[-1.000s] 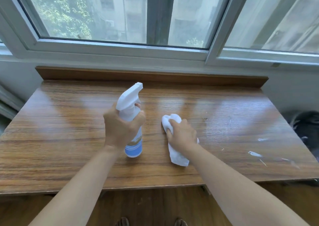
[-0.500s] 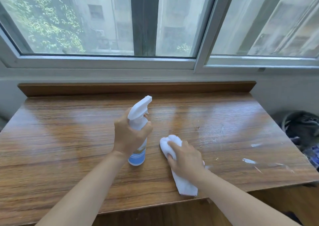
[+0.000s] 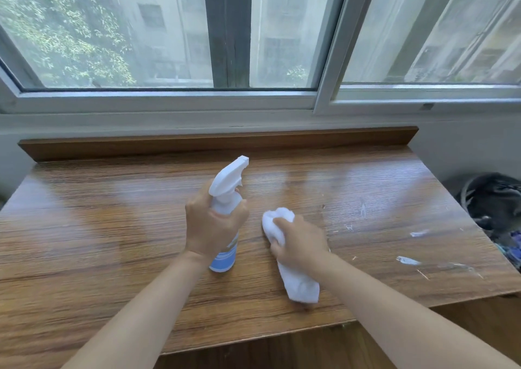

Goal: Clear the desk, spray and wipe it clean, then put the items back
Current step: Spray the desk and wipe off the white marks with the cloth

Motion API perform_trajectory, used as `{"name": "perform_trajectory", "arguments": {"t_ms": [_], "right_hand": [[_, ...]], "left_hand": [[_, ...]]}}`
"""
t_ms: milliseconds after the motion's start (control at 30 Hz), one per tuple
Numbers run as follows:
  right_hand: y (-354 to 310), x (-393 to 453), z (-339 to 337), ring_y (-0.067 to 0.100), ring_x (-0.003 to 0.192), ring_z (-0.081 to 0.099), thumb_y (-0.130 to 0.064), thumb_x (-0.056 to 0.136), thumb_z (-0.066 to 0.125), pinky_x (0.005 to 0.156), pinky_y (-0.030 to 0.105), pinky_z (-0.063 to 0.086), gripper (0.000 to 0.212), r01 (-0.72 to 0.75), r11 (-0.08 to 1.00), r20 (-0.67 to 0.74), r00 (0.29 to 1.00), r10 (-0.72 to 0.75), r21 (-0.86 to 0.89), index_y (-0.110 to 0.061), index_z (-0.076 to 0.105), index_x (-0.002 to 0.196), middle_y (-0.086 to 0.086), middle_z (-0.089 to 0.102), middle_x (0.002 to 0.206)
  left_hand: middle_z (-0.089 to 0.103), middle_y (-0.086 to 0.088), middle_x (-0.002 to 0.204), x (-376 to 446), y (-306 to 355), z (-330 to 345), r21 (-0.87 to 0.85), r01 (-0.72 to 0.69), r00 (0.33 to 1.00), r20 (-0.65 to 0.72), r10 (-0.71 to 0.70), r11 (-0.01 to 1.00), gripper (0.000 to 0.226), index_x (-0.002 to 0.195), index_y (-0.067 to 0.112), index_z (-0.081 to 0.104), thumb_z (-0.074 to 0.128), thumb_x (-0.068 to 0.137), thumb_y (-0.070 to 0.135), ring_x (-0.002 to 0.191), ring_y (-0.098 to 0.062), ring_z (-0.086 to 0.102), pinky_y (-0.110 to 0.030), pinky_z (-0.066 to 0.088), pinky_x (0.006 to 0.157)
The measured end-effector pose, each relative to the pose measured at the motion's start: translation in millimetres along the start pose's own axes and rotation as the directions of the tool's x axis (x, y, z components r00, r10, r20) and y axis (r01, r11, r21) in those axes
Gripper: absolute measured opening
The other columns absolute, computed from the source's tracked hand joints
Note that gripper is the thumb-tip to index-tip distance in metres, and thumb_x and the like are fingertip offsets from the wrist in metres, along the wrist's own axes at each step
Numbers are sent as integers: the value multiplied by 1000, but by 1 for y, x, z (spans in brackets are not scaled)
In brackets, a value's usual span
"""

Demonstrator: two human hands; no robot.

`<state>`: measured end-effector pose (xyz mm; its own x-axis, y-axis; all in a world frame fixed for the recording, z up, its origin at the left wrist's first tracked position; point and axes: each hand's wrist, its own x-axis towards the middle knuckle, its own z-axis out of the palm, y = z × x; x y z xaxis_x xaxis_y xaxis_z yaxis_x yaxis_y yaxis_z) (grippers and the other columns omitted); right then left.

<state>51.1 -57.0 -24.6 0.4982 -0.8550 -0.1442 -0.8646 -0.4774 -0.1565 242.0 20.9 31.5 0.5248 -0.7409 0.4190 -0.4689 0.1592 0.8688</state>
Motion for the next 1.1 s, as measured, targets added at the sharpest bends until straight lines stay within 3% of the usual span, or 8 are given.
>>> {"name": "perform_trajectory", "arguments": {"t_ms": [133, 300, 400, 600, 767, 900, 1033, 1100], "right_hand": [[9, -1, -7, 27, 85, 59, -53, 92, 50, 66, 34, 39, 37, 68, 996, 17, 998, -67, -57, -33, 51, 123, 3, 54, 108], [18, 78, -25, 30, 94, 60, -40, 91, 47, 69, 37, 40, 29, -194, 981, -20, 981, 194, -5, -22, 56, 113, 2, 54, 117], [7, 87, -24, 30, 99, 60, -37, 94, 47, 69, 37, 38, 32, -266, 964, -5, 964, 266, -28, -19, 57, 119, 6, 51, 123], [2, 49, -19, 26, 89, 53, -46, 97, 48, 70, 35, 37, 33, -116, 993, 6, 993, 116, -28, -25, 53, 121, 5, 51, 117], [9, 99, -20, 30, 104, 54, -49, 100, 45, 74, 38, 41, 37, -72, 997, -14, 997, 72, -17, -35, 51, 134, 9, 51, 119], [-7, 134, -17, 30, 110, 52, -49, 101, 45, 80, 39, 39, 38, -24, 997, -14, 1000, 22, -79, -42, 48, 138, 9, 50, 122], [-16, 121, -18, 31, 102, 57, -50, 99, 48, 78, 41, 49, 36, 162, 984, 81, 985, -155, -78, -46, 51, 134, 7, 52, 115], [-20, 94, -17, 28, 99, 58, -51, 98, 50, 78, 40, 50, 38, 277, 961, 149, 951, -272, -11, -49, 49, 136, 5, 53, 114]], "left_hand": [[73, 4, 82, -1, -2, 4, 8, -39, 999, 4, 39, 999, 33, 99, 14, 74, 73, 75, 37, 77, -23, 71, -50, 58, 70], [74, 6, 83, 0, 0, 3, -21, -23, 1000, 16, 24, 1000, 26, 99, 42, 71, 74, 74, 38, 79, -22, 72, -51, 60, 73], [73, 9, 86, 3, 1, 2, -19, -14, 1000, 1, 14, 1000, 31, 99, 57, 68, 73, 74, 40, 78, -19, 71, -50, 61, 73], [74, 6, 82, 5, 0, 1, -33, -16, 1000, -11, 16, 999, 24, 96, 45, 67, 74, 74, 38, 78, -18, 72, -50, 61, 73], [72, 2, 78, 7, -5, 1, -47, 12, 1000, -23, -13, 999, 20, 94, 36, 69, 74, 74, 38, 74, -20, 71, -49, 60, 70], [72, 8, 80, 11, -4, 2, -44, 21, 1000, -18, -22, 999, 24, 97, 43, 69, 73, 74, 36, 76, -18, 70, -40, 59, 71], [71, 14, 78, 13, -5, 1, -47, 62, 998, -23, -63, 997, 25, 97, 39, 71, 76, 74, 30, 74, -14, 69, -33, 56, 70], [72, 9, 76, 13, -8, 0, -53, 91, 995, -43, -93, 995, 23, 96, 31, 73, 76, 74, 32, 73, -16, 69, -38, 57, 70]]}}
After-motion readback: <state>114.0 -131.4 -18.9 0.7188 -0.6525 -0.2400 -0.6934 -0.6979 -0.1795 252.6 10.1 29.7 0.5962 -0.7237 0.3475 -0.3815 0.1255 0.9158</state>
